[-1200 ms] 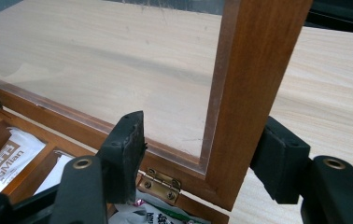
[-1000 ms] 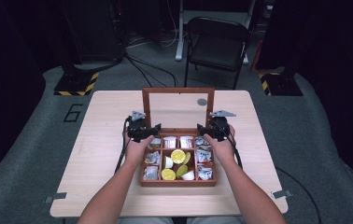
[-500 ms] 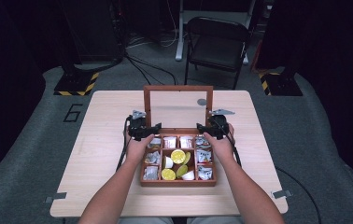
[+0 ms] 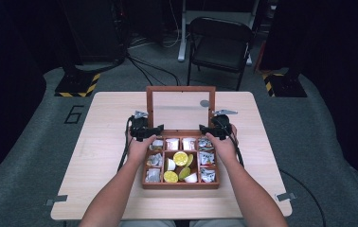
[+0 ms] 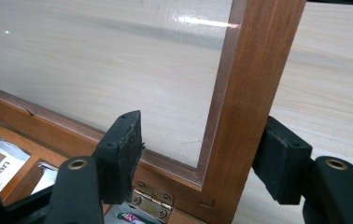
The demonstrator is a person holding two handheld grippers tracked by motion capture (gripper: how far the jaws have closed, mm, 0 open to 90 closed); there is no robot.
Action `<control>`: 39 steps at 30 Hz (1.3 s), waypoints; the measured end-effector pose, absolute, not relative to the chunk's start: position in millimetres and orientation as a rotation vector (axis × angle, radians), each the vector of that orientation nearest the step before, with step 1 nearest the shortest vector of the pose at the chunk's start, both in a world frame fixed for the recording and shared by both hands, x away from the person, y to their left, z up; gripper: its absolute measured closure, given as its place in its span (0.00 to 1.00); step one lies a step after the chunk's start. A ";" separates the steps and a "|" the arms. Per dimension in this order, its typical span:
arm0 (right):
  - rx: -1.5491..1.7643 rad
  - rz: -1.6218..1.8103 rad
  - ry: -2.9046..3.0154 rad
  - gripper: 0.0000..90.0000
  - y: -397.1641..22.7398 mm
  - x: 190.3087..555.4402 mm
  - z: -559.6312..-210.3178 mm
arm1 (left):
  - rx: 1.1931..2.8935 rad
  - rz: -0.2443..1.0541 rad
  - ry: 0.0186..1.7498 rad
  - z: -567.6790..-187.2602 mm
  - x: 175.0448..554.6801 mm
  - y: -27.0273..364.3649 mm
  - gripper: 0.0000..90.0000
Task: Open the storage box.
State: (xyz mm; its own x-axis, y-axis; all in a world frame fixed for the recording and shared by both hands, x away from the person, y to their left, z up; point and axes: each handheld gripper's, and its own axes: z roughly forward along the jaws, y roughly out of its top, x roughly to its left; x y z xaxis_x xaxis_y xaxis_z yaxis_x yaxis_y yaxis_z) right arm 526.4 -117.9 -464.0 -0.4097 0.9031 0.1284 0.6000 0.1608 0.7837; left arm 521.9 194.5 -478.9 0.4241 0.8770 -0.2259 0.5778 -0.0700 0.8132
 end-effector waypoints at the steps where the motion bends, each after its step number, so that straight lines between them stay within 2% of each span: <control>1: 1.454 1.120 2.080 0.41 -117.4 527.4 -463.4 | 1.757 0.399 1.263 -479.3 522.9 194.9 0.37; 26: 1.562 1.174 2.127 0.41 -124.8 542.2 -469.7 | 1.714 0.271 1.320 -488.1 533.4 200.9 0.37; 39: 1.639 1.188 2.121 0.35 -124.2 547.1 -477.9 | 1.685 0.204 1.365 -496.0 538.4 201.0 0.33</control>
State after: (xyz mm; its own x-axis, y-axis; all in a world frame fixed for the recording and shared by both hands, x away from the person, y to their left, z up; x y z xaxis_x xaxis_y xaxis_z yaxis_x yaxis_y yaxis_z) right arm 547.1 -124.2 -477.9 -0.3598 0.8843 0.2976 0.7158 0.0570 0.6960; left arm 538.4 201.0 -496.0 0.3692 0.8384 -0.4010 0.6844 0.0466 0.7276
